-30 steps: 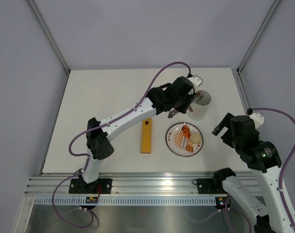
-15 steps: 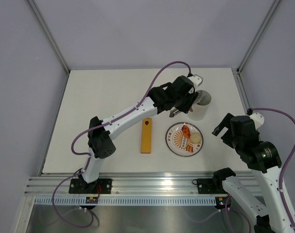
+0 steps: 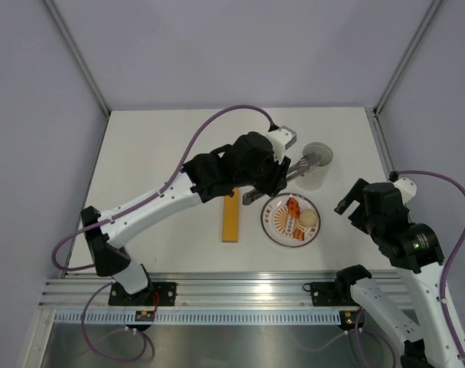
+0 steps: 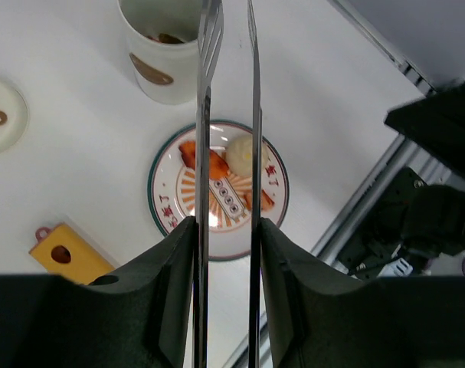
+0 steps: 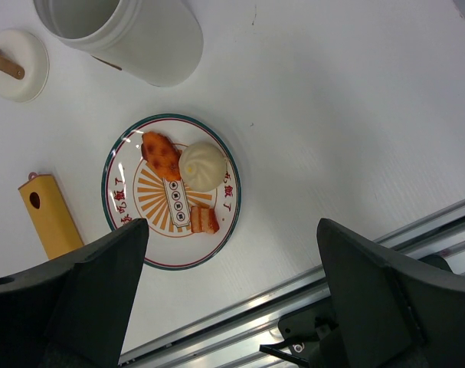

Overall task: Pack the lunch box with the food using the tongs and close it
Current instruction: Pick up the fake food from the plate.

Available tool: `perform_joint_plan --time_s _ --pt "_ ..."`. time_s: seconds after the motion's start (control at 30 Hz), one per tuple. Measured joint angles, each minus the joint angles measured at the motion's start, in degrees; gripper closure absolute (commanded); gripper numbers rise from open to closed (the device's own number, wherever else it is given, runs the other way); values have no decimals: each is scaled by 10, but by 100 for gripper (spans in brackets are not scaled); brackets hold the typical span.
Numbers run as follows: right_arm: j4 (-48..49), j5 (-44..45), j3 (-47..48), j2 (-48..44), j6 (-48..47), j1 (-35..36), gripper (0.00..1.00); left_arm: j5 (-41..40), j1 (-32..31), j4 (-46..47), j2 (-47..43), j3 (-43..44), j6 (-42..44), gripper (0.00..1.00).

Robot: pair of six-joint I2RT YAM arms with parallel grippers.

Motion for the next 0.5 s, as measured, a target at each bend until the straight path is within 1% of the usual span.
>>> perform_joint_plan --time_s 0.07,0.13,0.3,0.4,0.5 --pt "0 0 0 0 0 0 1 3 -15 5 -42 -57 -10 61" --pt "0 0 0 0 0 0 1 6 -30 4 -65 -108 -22 60" --pt "0 0 0 0 0 0 1 21 -65 -6 -69 -206 -50 59" --pt "0 0 0 0 0 0 0 34 -80 -14 -68 -244 -67 57" --pt "0 0 0 0 0 0 1 40 -90 -16 -60 -251 -81 55"
